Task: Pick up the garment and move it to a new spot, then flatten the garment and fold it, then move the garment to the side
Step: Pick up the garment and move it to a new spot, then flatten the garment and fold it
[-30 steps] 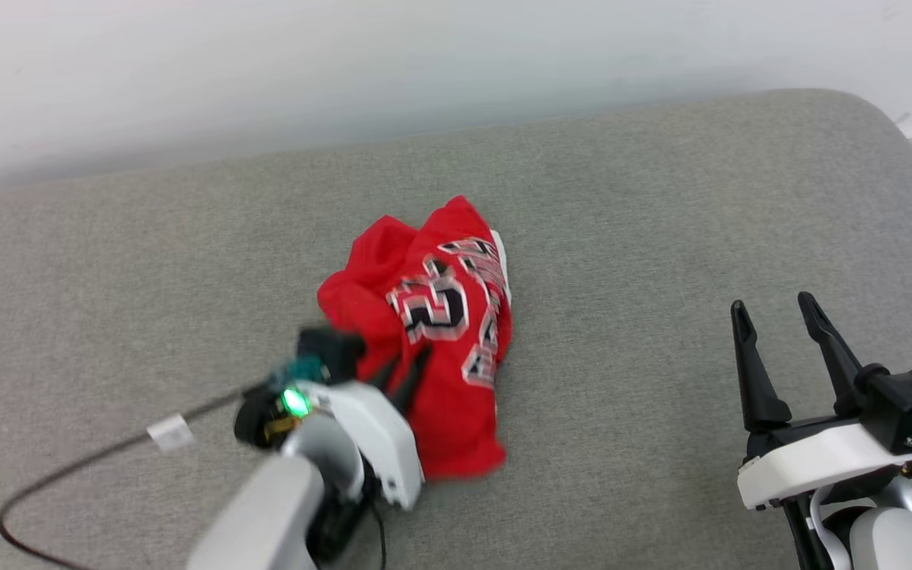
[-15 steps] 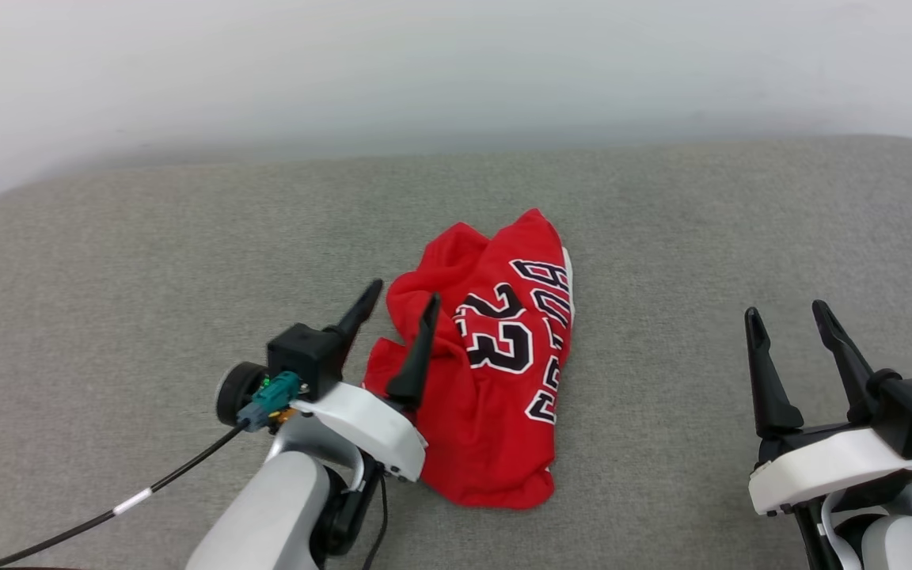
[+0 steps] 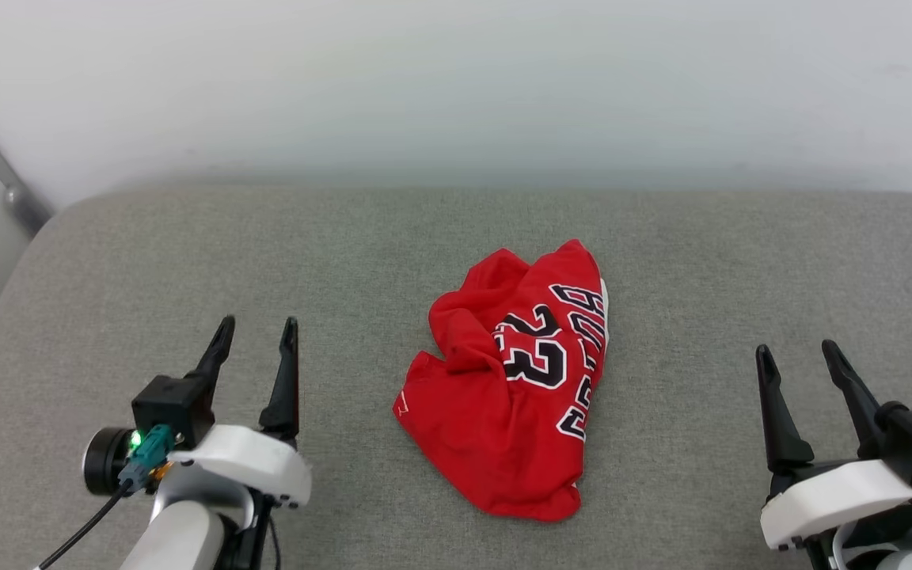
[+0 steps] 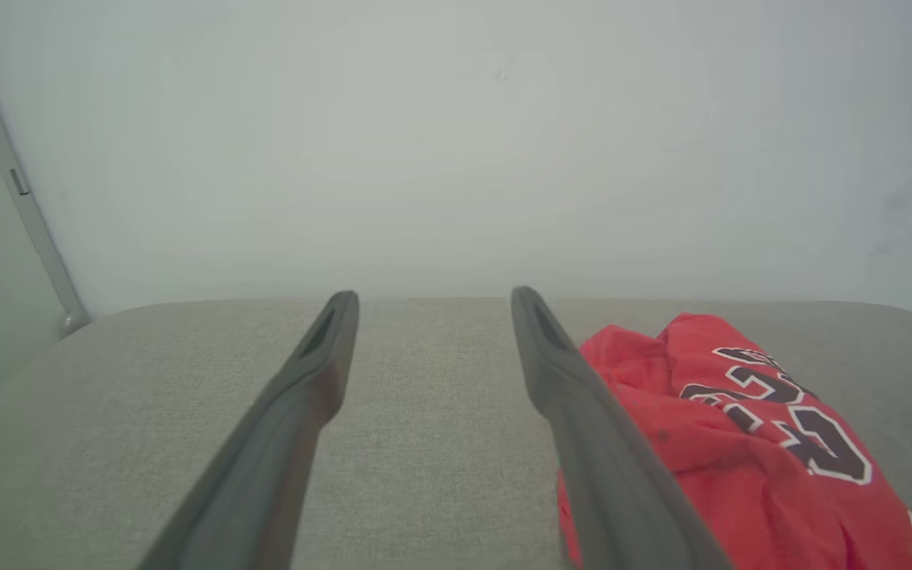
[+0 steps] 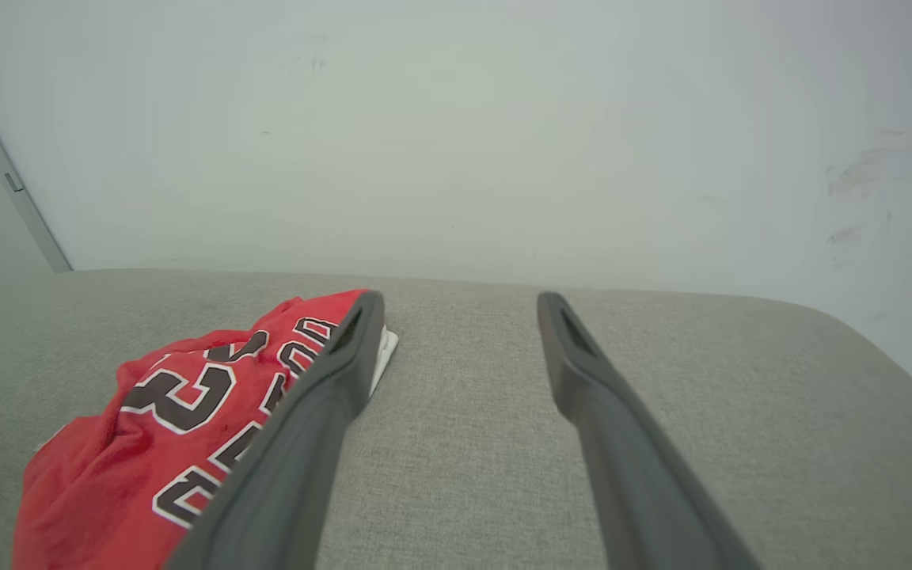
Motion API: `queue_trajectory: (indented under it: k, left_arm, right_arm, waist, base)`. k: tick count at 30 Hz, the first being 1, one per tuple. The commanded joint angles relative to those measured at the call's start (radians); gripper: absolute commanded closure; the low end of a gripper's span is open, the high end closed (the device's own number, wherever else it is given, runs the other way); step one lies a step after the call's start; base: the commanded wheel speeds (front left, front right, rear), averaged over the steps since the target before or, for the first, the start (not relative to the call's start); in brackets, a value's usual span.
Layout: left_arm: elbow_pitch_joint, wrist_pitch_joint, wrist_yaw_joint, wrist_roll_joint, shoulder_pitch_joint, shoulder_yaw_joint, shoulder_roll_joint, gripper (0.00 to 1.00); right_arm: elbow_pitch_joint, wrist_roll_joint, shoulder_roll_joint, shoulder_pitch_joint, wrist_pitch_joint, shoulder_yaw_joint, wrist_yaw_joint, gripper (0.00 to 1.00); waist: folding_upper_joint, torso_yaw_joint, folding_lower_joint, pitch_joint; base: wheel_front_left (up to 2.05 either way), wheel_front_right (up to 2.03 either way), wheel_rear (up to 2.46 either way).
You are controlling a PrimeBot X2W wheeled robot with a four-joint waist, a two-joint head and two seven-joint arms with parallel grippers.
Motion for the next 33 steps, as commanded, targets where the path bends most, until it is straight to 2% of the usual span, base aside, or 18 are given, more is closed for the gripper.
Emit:
queue_trajectory:
  k: [1, 5, 24, 28, 33]
  left_arm:
    - [-0.001, 0.002, -0.006, 0.006, 0.017, 0.000, 0.009, 0.00]
    - [-0.011, 0.023, -0.006, 0.011, 0.061, -0.012, 0.042, 0.00]
    - [-0.039, 0.038, -0.001, -0.015, 0.062, -0.011, 0.056, 0.00]
    - [-0.045, 0.080, -0.039, -0.019, 0.002, -0.034, 0.064, 0.00]
    - [-0.039, 0.217, -0.128, -0.034, -0.133, -0.092, 0.078, 0.00]
  right_arm:
    - [-0.003, 0.004, 0.001, 0.019, 0.000, 0.000, 0.000, 0.00]
    - [-0.015, 0.007, 0.001, 0.045, 0.011, 0.001, 0.000, 0.00]
    - [-0.003, 0.022, 0.001, 0.031, 0.008, 0.008, 0.000, 0.00]
    - [-0.008, 0.022, 0.001, 0.016, 0.006, 0.005, 0.000, 0.00]
    - [-0.015, 0.014, 0.001, -0.016, 0.005, 0.012, 0.000, 0.00]
  waist:
    - [0.0000, 0.002, 0.0000, -0.009]
    - [0.0000, -0.002, 0.0000, -0.025]
    - [0.0000, -0.001, 0.0000, -0.015]
    - [0.0000, 0.004, 0.0000, 0.010]
    - [0.0000, 0.000, 0.0000, 0.062]
  base:
    - [0.00, 0.00, 0.00]
    - [0.00, 0.00, 0.00]
    - [0.00, 0.00, 0.00]
    - [0.00, 0.00, 0.00]
    - [0.00, 0.00, 0.00]
